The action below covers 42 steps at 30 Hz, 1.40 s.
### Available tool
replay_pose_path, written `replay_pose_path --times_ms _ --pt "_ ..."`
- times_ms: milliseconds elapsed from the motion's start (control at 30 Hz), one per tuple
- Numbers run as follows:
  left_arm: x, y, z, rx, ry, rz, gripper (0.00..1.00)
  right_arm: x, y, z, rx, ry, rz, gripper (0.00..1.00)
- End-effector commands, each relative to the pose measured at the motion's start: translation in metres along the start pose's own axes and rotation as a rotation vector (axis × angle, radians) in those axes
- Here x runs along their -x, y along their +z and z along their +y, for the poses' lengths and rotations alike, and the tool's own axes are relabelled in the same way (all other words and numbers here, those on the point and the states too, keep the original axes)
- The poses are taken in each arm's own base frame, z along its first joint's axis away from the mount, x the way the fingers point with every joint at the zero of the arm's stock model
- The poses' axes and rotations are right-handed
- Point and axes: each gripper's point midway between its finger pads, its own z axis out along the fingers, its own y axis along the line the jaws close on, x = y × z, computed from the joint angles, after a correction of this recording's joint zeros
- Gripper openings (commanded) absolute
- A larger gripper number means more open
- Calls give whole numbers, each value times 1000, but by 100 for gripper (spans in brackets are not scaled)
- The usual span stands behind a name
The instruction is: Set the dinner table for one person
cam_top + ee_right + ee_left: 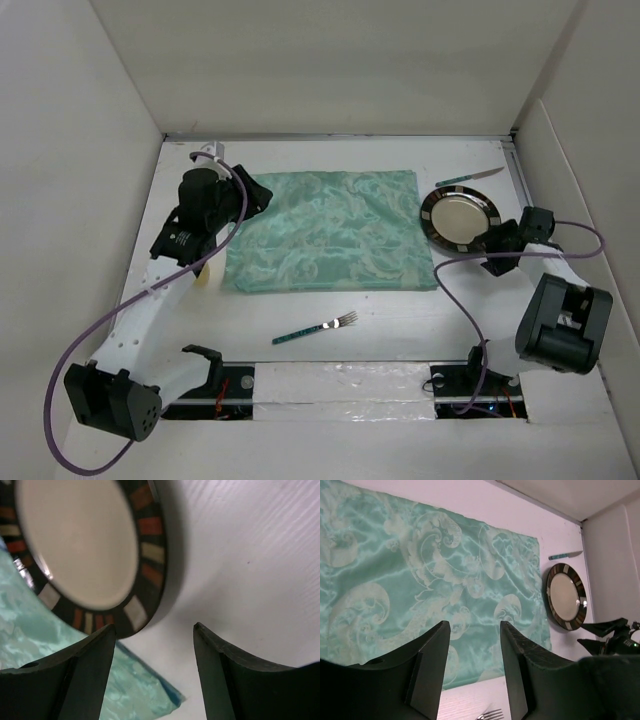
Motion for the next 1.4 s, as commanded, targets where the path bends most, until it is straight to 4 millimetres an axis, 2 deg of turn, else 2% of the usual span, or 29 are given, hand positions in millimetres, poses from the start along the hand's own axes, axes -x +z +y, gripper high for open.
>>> replay_pose_path --times_ms 0,133,200,267,333,367,433,467,533,567,633,700,733,767,800,833,867,933,1000,1067,1100,1167,1200,1233,1300,1333,1367 --pt "5 7 -13 -78 101 7 42 19 17 16 78 57 -25 69" --pt "6 17 -8 -63 183 17 43 24 36 6 43 112 5 68" --pt "3 20 -9 -78 198 30 43 23 47 -6 1 146 21 64" --pt "-2 23 -7 -85 210 45 43 23 53 -8 14 188 40 55" --pt "-6 22 -5 -90 218 52 43 19 61 -9 18 235 60 51" --pt "-10 20 -2 -86 225 59 44 16 63 -11 12 249 70 43" --pt "-12 17 1 -75 233 62 44 17 64 -10 13 271 61 37" --pt "-10 15 1 -72 235 55 44 17 64 -11 12 278 64 29" --pt "-5 12 -5 -86 240 44 44 15 64 -13 -3 291 68 18" --pt "2 9 -11 -98 243 29 44 16 62 -12 -3 295 64 8" --pt "9 8 -19 -120 250 15 44 15 57 -15 -3 308 56 0" --pt "18 12 -27 -139 262 1 44 26 37 -8 33 282 3 0" --pt "6 24 -38 -68 379 3 45 33 9 -1 51 236 -55 0" --pt "19 20 -50 -86 379 -30 45 33 8 -1 51 235 -56 0" --pt "11 24 -60 -43 434 -33 45 43 -15 13 100 200 -114 0" --pt "-22 33 -79 6 517 8 45 46 -29 17 116 170 -135 0" --pt "-15 30 -102 1 521 -28 45 54 -45 31 159 143 -165 0" --pt "-22 38 -123 -46 490 -21 44 54 -72 55 210 80 -191 0" --pt "-19 35 -141 -143 401 -10 44 42 -91 86 295 16 -170 0" --pt "-11 30 -149 -176 361 -25 44 40 -115 109 381 -31 -182 0" --pt "-11 27 -150 -180 342 -20 44 37 -132 130 431 -79 -192 0" --pt "-8 16 -149 -185 314 -29 44 35 -155 150 481 -149 -229 0" --pt "-5 11 -149 -191 291 -40 45 25 -166 165 534 -191 -221 0" --pt "3 -1 -152 -208 272 -67 45 23 -181 183 612 -220 -238 0" --pt "6 -9 -148 -204 242 -81 45 2 -192 203 709 -258 -174 0" --pt "14 -22 -147 -208 215 -108 45 -18 -198 216 758 -296 -125 0" --pt "16 -25 -140 -196 207 -116 45 -29 -199 223 782 -318 -97 0"
